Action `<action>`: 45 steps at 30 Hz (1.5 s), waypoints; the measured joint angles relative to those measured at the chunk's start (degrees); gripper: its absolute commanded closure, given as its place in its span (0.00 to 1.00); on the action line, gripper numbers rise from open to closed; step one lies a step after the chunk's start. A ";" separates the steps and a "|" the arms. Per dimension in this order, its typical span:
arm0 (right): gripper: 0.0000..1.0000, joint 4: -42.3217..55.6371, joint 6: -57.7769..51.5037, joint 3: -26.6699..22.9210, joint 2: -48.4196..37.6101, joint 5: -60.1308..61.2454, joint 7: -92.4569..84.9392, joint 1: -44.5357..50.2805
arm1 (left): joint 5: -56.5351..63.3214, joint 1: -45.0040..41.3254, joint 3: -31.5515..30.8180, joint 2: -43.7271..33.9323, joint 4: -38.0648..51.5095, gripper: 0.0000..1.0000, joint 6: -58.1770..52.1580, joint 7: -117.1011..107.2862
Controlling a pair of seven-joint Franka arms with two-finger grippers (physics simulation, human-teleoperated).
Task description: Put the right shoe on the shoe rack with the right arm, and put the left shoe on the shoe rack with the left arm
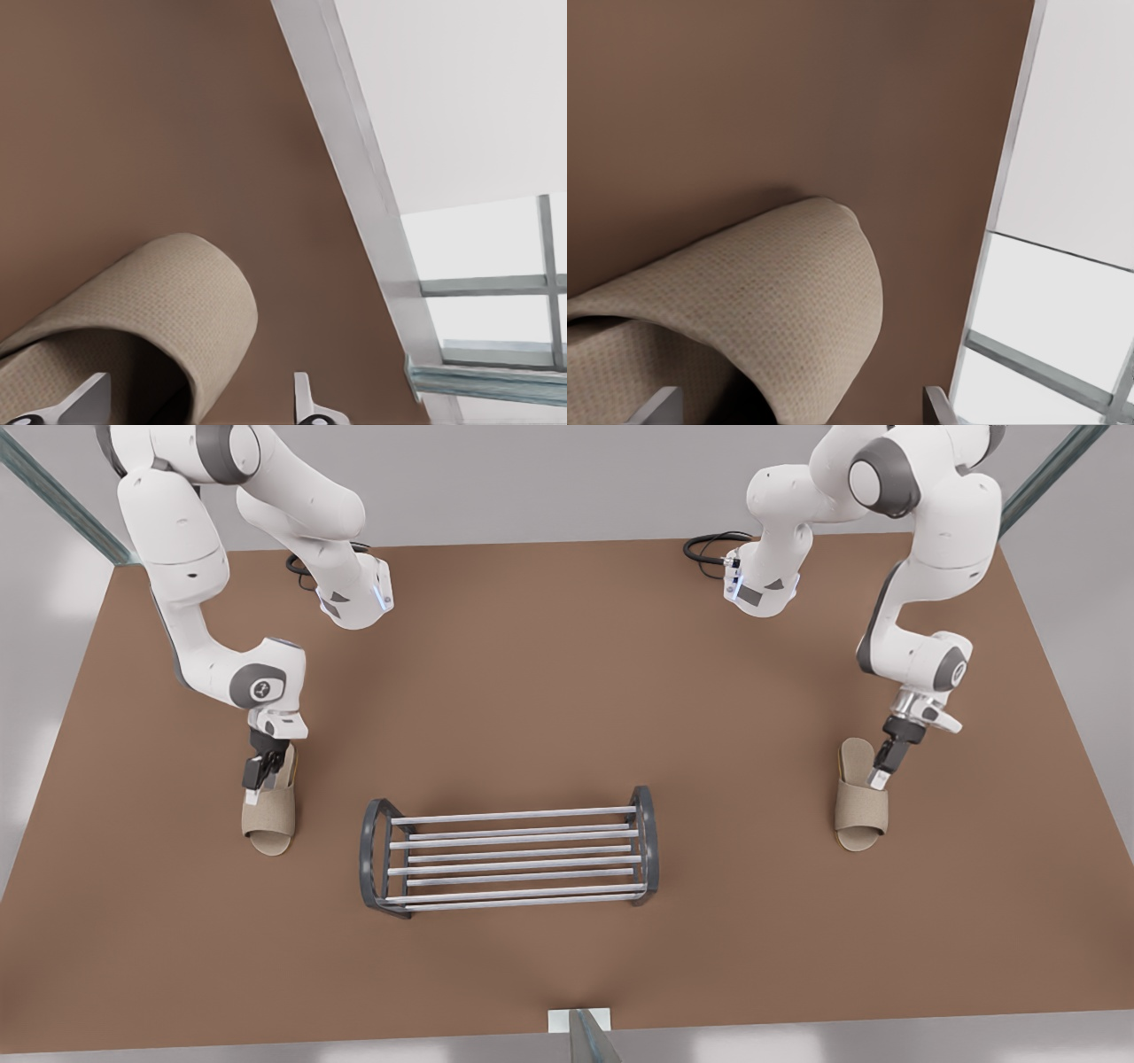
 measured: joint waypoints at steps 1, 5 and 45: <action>0.00 -0.01 -0.85 -0.03 0.32 -0.92 0.64 0.05 | -0.24 0.00 -0.23 0.42 0.41 0.00 -0.02 0.38; 0.00 -0.21 -3.88 -0.23 1.09 -2.21 2.90 0.12 | -1.27 0.01 -1.54 1.72 2.16 0.00 -0.01 1.69; 0.45 0.57 -13.83 -0.58 5.64 -2.21 12.04 0.97 | -1.56 -7.41 -27.35 -14.33 21.34 0.78 20.78 -3.02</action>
